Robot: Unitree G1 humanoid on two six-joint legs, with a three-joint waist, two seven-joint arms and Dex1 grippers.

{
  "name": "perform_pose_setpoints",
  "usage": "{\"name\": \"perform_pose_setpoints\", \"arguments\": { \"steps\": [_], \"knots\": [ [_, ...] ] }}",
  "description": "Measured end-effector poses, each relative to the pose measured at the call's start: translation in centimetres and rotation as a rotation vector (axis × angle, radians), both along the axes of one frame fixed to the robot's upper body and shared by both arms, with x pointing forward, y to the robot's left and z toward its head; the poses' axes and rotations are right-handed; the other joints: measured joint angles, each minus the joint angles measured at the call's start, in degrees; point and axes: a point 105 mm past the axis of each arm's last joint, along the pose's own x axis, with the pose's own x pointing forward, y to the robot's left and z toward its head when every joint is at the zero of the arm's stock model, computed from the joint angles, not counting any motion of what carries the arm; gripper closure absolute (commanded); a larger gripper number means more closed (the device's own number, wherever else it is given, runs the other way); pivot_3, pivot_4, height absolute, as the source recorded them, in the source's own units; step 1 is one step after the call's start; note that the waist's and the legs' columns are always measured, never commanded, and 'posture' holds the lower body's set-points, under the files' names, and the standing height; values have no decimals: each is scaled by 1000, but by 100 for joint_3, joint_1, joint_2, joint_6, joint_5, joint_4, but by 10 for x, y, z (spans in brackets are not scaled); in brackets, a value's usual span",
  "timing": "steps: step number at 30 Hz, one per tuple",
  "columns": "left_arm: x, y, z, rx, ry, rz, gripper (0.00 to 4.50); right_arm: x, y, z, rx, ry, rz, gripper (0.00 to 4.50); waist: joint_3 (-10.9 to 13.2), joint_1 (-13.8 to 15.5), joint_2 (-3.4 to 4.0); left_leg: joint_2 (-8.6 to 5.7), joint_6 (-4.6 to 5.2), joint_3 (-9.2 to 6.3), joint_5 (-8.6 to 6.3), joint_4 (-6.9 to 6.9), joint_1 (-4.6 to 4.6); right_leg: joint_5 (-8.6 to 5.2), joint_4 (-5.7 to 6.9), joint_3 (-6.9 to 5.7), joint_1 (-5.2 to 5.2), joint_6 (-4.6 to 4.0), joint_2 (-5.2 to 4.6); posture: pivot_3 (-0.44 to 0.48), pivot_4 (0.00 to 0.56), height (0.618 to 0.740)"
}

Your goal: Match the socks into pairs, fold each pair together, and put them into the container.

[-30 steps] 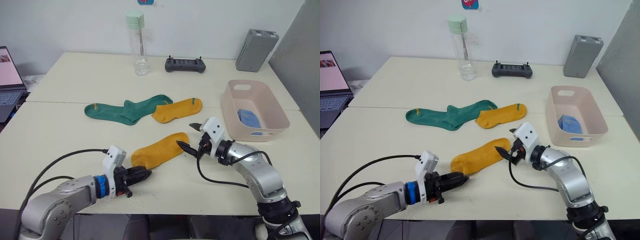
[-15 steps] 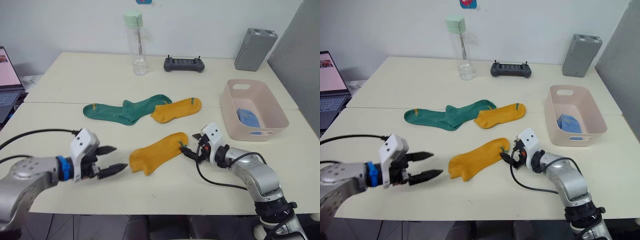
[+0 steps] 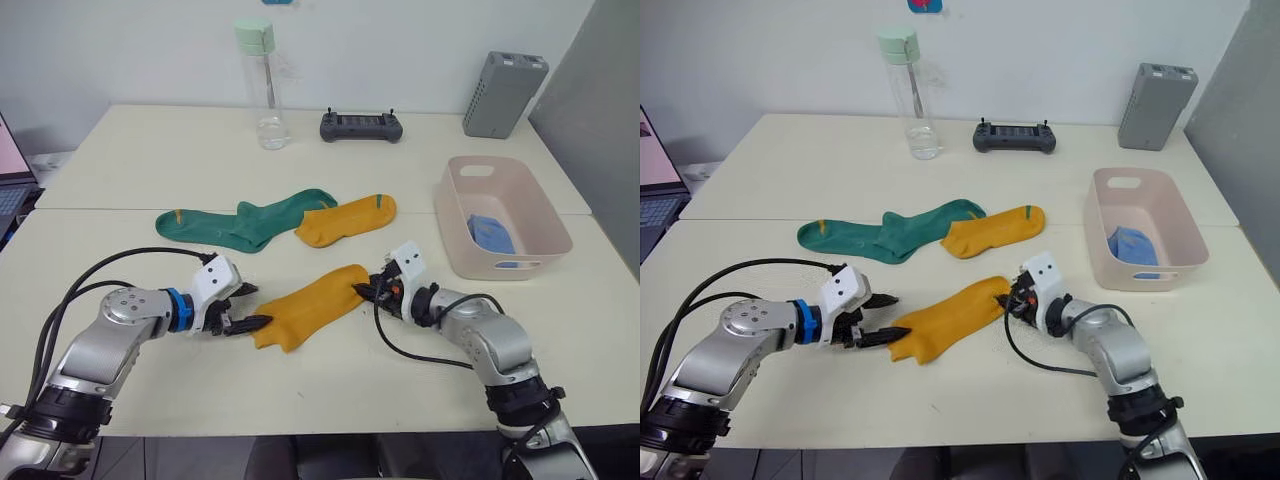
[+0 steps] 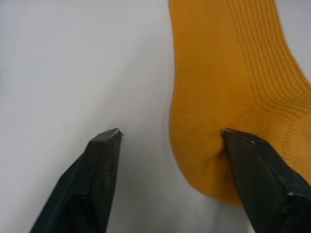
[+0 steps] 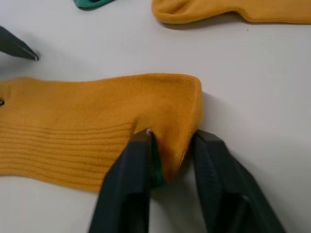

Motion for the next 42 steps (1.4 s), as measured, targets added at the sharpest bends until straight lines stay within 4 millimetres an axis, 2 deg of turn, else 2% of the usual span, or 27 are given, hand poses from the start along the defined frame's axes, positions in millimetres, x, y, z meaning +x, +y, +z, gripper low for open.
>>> {"name": "perform_pose_setpoints", "arguments": {
  "steps": [1,6,8,14,19,21,24,27,31,33,37,39,42],
  "knots": [
    [-2,-1,1,-12,14,3,2292,3,1,2,2,-6,1,4489,0,1,0,0,0,0,0,2,0,0,0,0,1,0,0,0,150,740],
    [-17,-12,-1,-76,110,-9,3736,17,4,11,8,-31,21,4500,1,1,1,0,0,-1,0,0,-1,1,0,-2,0,-2,0,0,150,740],
    [-26,-24,-4,-120,165,-23,4366,25,8,16,12,-47,42,4500,2,2,2,0,0,-1,0,-1,-2,1,0,-2,0,-3,0,0,150,740],
    [-45,-77,-2,-310,287,-88,4468,45,32,32,-14,-104,170,4500,3,3,1,0,0,-8,0,5,-2,6,1,-6,6,4,2,0,150,740],
    [-48,-109,0,-436,345,-99,4468,45,64,29,-40,-106,327,4500,2,3,0,-1,0,-16,0,6,-1,7,1,-11,12,4,4,0,150,740],
    [-50,-111,-2,-440,359,-97,4500,42,71,28,-43,-120,366,4062,2,4,1,-1,0,-21,0,6,-2,7,3,-15,12,4,4,0,150,740],
    [-57,-102,-7,-414,368,-77,3817,42,67,27,-57,-135,380,3179,3,6,1,-2,-1,-26,0,4,-2,8,3,-19,12,3,4,0,150,740],
    [-65,-92,-5,-403,365,-70,2881,38,57,28,-57,-153,386,2086,4,11,2,-2,-1,-28,0,4,-2,7,3,-21,13,3,3,0,150,740],
    [-71,-62,-3,-329,345,-27,1630,22,41,41,-23,-195,401,692,6,15,6,-2,-1,-32,0,3,-2,3,3,-25,12,-4,3,0,150,740],
    [-56,-48,13,-341,242,12,1029,2,19,42,-53,-230,428,680,8,117,9,-8,-1,-42,0,5,-2,-5,-4,-41,10,-7,-6,0,150,740],
    [-10,-19,53,-309,-22,109,1029,-36,-9,29,-112,-215,489,680,9,193,12,-10,-1,-38,1,8,7,-23,-9,-36,21,3,-6,0,150,740],
    [14,-14,59,-278,-111,148,1029,-47,-19,25,-161,-211,512,680,12,196,18,-15,-1,-35,2,13,9,-20,-9,-24,26,10,-6,0,150,740],
    [40,-20,51,-259,-148,165,1029,-58,-25,20,-197,-211,525,680,12,168,16,-16,-1,-34,2,18,13,-5,-9,-17,34,36,-3,0,150,740]
  ]
}}
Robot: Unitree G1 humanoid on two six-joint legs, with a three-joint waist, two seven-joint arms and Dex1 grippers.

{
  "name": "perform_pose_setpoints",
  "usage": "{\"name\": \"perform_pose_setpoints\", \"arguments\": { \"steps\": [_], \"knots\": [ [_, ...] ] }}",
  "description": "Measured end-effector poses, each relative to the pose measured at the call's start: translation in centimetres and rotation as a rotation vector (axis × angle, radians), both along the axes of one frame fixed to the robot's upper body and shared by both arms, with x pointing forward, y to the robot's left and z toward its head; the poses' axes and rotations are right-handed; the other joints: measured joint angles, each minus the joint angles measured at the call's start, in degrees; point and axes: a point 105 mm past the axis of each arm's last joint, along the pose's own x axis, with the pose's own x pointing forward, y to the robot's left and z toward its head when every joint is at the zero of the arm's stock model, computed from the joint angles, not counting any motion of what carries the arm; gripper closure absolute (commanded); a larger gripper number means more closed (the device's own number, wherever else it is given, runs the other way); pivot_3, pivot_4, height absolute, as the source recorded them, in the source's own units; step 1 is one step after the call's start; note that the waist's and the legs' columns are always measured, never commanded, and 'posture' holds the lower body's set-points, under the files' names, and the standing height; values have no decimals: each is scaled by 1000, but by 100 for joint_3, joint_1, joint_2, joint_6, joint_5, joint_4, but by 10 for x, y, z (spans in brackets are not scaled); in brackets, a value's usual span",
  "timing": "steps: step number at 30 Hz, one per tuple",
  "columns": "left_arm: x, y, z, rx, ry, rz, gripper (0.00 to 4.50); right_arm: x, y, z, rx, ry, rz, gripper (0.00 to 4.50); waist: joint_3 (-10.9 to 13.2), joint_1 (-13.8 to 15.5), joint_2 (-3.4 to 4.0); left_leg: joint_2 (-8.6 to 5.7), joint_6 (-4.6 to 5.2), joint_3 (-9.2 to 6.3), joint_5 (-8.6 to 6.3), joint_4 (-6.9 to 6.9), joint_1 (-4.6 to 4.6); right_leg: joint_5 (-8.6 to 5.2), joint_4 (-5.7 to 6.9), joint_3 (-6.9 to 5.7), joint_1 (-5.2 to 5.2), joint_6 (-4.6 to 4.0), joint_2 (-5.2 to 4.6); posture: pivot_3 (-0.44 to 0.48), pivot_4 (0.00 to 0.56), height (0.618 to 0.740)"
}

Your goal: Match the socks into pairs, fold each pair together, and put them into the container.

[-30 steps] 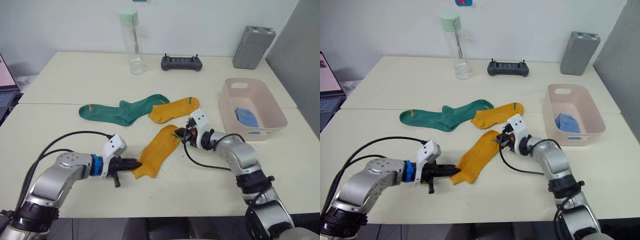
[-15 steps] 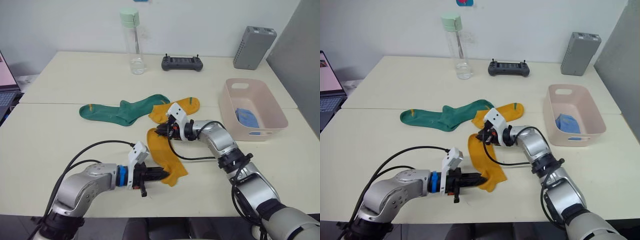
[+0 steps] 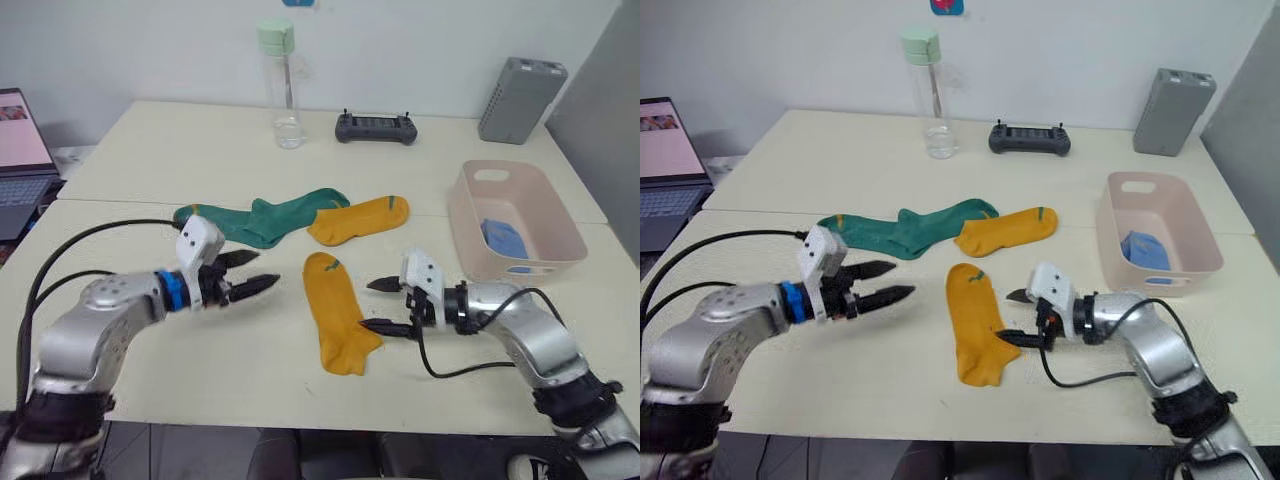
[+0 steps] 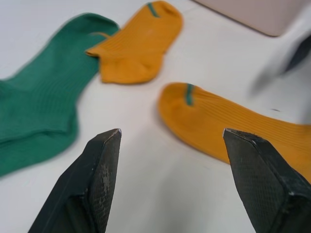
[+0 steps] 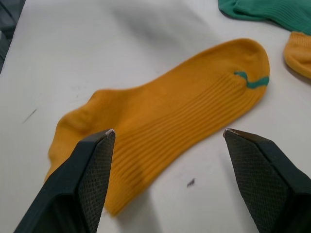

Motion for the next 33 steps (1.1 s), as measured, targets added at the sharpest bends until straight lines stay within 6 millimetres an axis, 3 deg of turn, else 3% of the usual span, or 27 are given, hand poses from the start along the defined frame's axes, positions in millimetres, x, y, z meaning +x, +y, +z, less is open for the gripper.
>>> {"name": "perform_pose_setpoints", "arguments": {
  "steps": [4,6,9,12,16,21,25,31,33],
  "knots": [
    [22,-22,-20,75,-2,-65,1029,-16,-3,-24,-74,29,24,680,0,-4,-1,0,0,-1,-1,-3,-4,1,-1,2,-2,-5,4,0,150,740],
    [29,-31,-26,76,5,-84,1008,-18,0,-27,-60,38,11,1053,0,-18,-2,2,0,-3,-1,-5,-5,6,2,2,-4,-13,7,0,150,740],
    [36,-43,-32,76,10,-116,1008,-18,3,-29,-66,28,11,1979,0,-13,-2,2,1,-10,-1,-4,-5,5,4,-2,1,-11,9,0,150,740],
    [42,-41,-40,118,13,-120,1614,-17,3,-32,-84,20,6,3023,0,-15,-2,2,1,-10,-1,-3,-4,4,3,-1,2,-9,10,0,150,740],
    [41,-45,-45,115,22,-149,2812,-16,4,-34,-76,21,1,4388,0,1,-2,1,1,-12,0,0,-5,4,3,-4,6,-8,9,0,150,740],
    [38,-44,-43,111,24,-156,4376,-16,0,-35,-73,24,-19,4500,0,2,-2,1,1,-15,0,0,-4,4,4,-6,9,-9,9,0,150,740],
    [29,-42,-45,85,54,-137,4445,-11,-12,-26,-84,7,-33,4500,0,-3,-2,3,1,-17,0,6,-3,4,5,-9,13,-8,9,0,150,740],
    [-1,-29,-51,1,156,-37,4445,4,-18,-7,-90,-48,3,4500,1,-34,-2,6,1,-22,0,10,0,4,8,-14,18,-7,9,0,150,740],
    [-21,-26,-47,-39,179,16,4445,10,-15,-1,-76,-48,27,4500,1,-60,-2,7,0,-18,-1,13,0,4,6,-9,21,-7,7,0,150,740]
  ]
}}
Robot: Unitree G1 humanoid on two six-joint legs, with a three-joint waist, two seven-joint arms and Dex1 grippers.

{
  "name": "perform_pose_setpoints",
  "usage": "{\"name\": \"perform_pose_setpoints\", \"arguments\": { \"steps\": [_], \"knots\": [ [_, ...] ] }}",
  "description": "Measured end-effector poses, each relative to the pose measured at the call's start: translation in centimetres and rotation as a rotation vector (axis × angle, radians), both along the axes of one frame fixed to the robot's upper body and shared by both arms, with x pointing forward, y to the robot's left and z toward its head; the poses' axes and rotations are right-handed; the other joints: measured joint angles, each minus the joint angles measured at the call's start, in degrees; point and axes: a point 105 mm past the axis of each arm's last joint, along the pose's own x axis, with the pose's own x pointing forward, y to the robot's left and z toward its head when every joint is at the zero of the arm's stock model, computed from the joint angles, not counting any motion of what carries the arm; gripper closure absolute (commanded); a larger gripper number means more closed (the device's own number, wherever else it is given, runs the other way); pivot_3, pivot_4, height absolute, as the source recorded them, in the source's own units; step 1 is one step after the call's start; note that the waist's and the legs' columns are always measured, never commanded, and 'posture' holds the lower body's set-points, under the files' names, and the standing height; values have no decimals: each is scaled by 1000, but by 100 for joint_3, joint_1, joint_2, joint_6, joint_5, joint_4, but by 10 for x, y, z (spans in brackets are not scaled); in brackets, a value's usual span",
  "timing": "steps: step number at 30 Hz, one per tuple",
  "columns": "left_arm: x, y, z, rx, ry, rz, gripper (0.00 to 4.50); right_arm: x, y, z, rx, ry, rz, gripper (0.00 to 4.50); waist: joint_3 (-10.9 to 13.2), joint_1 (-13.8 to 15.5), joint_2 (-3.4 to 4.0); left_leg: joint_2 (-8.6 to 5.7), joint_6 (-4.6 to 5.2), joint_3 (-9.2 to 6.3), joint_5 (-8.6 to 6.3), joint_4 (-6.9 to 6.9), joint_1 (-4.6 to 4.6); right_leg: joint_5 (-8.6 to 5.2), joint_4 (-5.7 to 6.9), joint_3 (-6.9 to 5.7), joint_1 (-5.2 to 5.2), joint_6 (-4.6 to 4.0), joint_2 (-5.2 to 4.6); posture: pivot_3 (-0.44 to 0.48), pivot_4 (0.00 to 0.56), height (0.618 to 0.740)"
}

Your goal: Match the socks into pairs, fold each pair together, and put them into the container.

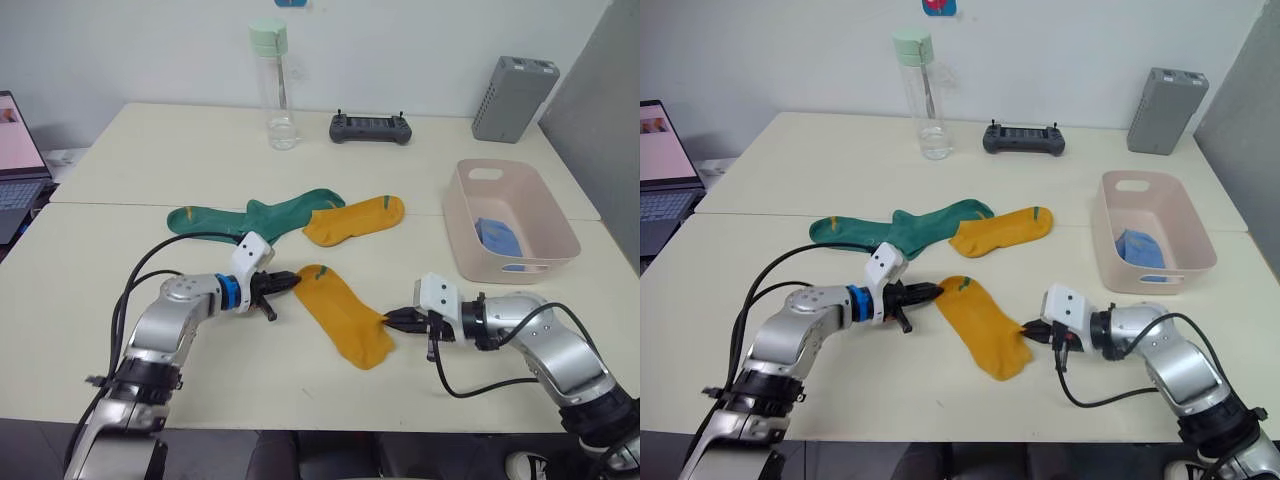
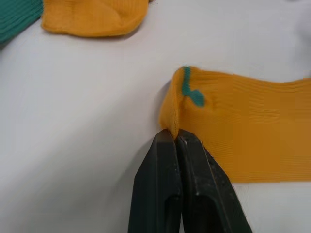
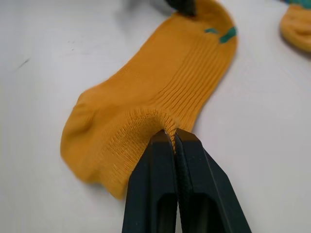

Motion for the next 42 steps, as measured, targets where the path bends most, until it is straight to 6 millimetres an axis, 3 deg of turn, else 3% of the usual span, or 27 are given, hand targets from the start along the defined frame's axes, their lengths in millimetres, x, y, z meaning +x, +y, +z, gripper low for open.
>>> {"name": "perform_pose_setpoints", "arguments": {
  "steps": [5,9,11,17,22,26,29,33,36,42],
  "knots": [
    [-24,-3,6,-65,31,118,4445,11,1,0,-18,12,91,4500,2,66,-3,-2,0,-18,0,14,11,-3,-1,-23,22,5,-2,0,150,740],
    [-40,-12,7,-89,36,136,3601,22,-5,-2,-25,4,92,3480,3,59,-2,-7,0,-8,0,31,11,5,-6,-11,30,15,-9,0,150,740],
    [-44,-8,3,-87,49,167,2963,25,-8,-1,-34,-12,89,2725,2,55,-2,-5,0,-11,0,34,12,6,-4,-14,29,14,-7,0,150,740],
    [-42,29,5,13,15,237,1134,25,-48,9,-24,-12,-106,700,3,112,-1,-8,-1,-10,-1,31,11,2,-6,-13,26,6,-10,0,150,740],
    [-19,36,17,-4,-53,216,1134,1,-38,3,102,128,-227,700,3,95,-1,-6,-1,-10,-1,29,10,-13,-2,-13,23,-14,-8,0,150,740],
    [1,26,22,-12,-72,156,1134,-14,-30,0,146,191,-289,700,3,87,-1,-8,-1,-3,-1,34,10,-12,-6,-5,23,-12,-9,0,150,740],
    [10,8,18,6,-68,70,1134,-20,-27,-13,111,229,-342,700,3,78,-2,-8,0,0,-1,34,10,-13,-7,-1,22,-12,-9,0,150,740],
    [18,7,2,82,-47,40,1306,-22,-27,-27,61,247,-395,658,3,34,-2,-6,0,1,-1,25,10,2,-4,4,15,14,-5,0,150,740],
    [20,12,-3,128,-45,28,2002,-24,-22,-28,52,238,-402,1268,2,20,-2,-5,0,0,-1,11,9,0,-4,3,8,11,-3,0,150,740],
    [10,14,-5,107,-13,6,3906,-25,-18,-26,78,249,-410,3427,2,35,-2,-5,0,1,-1,6,7,-2,-7,3,7,9,-4,0,150,740]
  ]
}}
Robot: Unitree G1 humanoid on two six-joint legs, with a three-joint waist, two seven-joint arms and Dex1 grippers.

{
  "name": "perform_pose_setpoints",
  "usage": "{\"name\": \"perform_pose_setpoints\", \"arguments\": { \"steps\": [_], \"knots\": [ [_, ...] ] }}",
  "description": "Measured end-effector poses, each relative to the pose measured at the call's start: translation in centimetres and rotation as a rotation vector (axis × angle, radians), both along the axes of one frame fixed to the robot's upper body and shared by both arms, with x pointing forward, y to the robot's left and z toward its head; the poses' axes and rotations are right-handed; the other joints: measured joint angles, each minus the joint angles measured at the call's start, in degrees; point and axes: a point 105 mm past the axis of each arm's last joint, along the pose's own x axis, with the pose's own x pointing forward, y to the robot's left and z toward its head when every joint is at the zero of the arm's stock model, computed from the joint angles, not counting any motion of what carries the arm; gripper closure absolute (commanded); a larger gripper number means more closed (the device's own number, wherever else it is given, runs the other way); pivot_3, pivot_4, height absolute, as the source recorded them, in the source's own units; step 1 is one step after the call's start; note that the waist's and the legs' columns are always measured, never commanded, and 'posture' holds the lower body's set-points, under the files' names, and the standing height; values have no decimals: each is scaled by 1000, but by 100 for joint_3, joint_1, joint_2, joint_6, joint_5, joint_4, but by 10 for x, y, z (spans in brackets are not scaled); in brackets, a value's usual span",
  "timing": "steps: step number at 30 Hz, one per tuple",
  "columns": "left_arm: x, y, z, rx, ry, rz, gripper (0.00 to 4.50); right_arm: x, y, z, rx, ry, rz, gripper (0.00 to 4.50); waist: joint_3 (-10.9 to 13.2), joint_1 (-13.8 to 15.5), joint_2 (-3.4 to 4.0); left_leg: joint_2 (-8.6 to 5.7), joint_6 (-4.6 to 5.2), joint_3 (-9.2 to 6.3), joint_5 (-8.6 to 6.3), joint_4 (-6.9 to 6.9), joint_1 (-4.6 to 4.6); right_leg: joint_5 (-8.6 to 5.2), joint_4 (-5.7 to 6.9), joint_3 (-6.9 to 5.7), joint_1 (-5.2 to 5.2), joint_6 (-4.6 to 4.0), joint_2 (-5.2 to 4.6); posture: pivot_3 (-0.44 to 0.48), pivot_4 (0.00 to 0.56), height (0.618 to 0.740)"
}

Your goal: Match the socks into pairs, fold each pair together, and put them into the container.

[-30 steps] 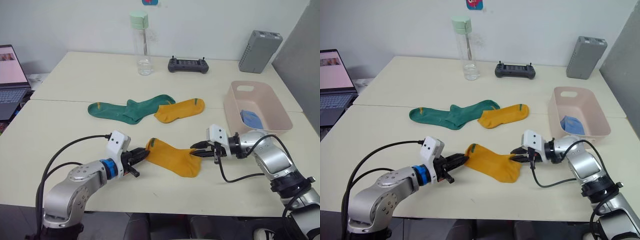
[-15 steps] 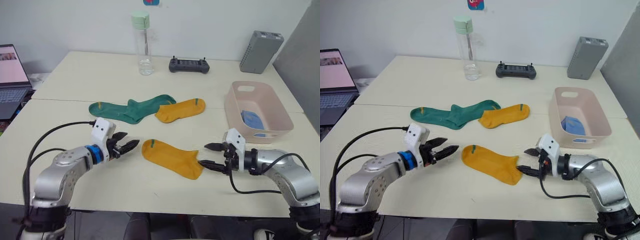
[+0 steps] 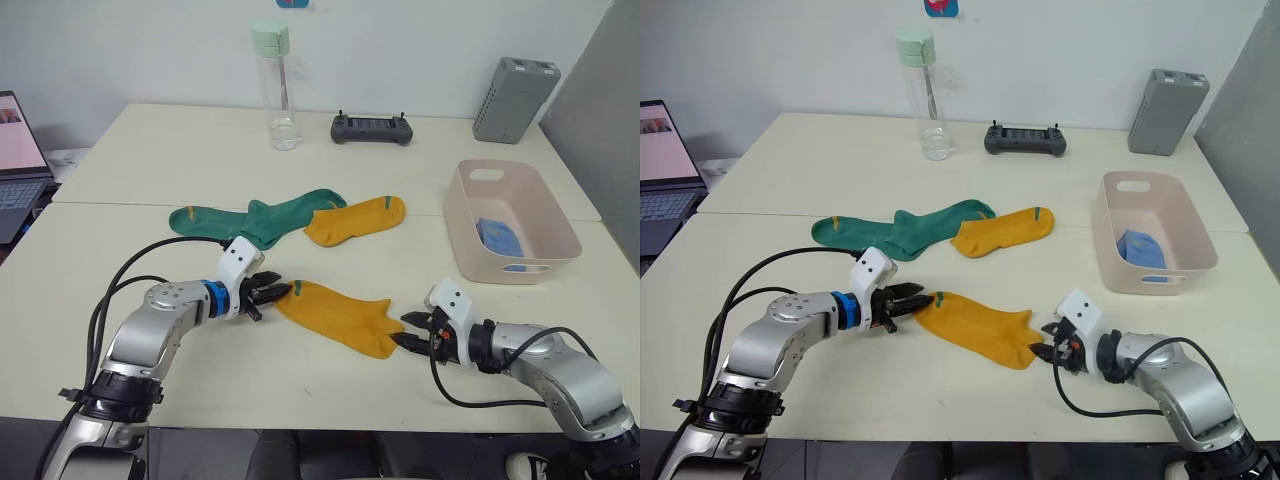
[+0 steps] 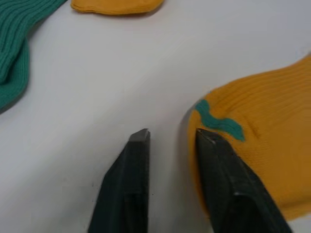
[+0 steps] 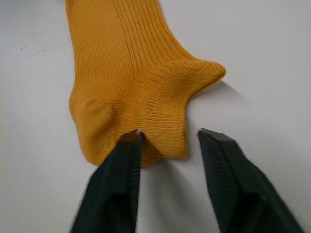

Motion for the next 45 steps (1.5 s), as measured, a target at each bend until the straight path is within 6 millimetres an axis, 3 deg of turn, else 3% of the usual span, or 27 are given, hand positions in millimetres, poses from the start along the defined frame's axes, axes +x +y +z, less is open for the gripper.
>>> {"name": "perform_pose_setpoints", "arguments": {
  "steps": [2,3,7,13,18,33,36,41,44,45],
  "knots": [
    [-6,1,-2,-17,17,8,4491,0,0,1,15,5,-4,4190,0,0,0,0,0,0,0,0,0,0,1,0,0,0,0,0,150,740],
    [-9,1,-2,-27,23,15,4500,0,0,2,19,5,-7,4476,0,3,0,1,0,-1,0,0,0,0,1,-2,0,0,0,0,150,740],
    [-18,4,-2,-52,50,50,4500,3,-3,7,35,-1,-15,4476,0,5,0,1,0,1,0,2,1,1,1,2,1,2,-1,0,150,740],
    [-50,-1,10,-125,83,98,4500,22,-23,19,15,-19,-36,4476,0,-9,-1,2,0,-1,0,1,2,0,1,1,0,2,-1,0,150,740],
    [-63,-1,-1,-123,114,158,4500,26,-21,15,17,18,3,4476,0,7,-1,-1,0,3,0,2,2,0,-1,6,-1,1,-2,0,150,740],
    [-53,-6,-4,-110,48,165,4500,14,-10,6,2,50,70,4476,0,19,-2,-1,0,7,0,2,2,-14,0,10,-6,-23,-2,0,150,740],
    [-51,-6,-7,-98,38,148,3858,12,-10,6,2,39,63,3780,0,20,-2,-1,0,7,0,1,2,-13,0,10,-7,-22,-2,0,150,740],
    [-48,0,-1,-72,18,110,2271,16,-17,12,-8,-21,30,2012,1,19,-2,-1,0,10,0,1,1,-14,0,13,-9,-23,-2,0,150,740],
    [-41,17,8,2,-65,117,1351,25,-23,29,-29,-159,30,967,1,17,-2,0,0,11,0,0,2,-17,0,13,-16,-28,-1,0,150,740],
    [-35,20,17,23,-121,101,1026,29,-20,38,-21,-208,47,930,1,15,-2,1,0,11,0,0,2,-17,2,13,-17,-29,-1,0,150,740]
  ]
}}
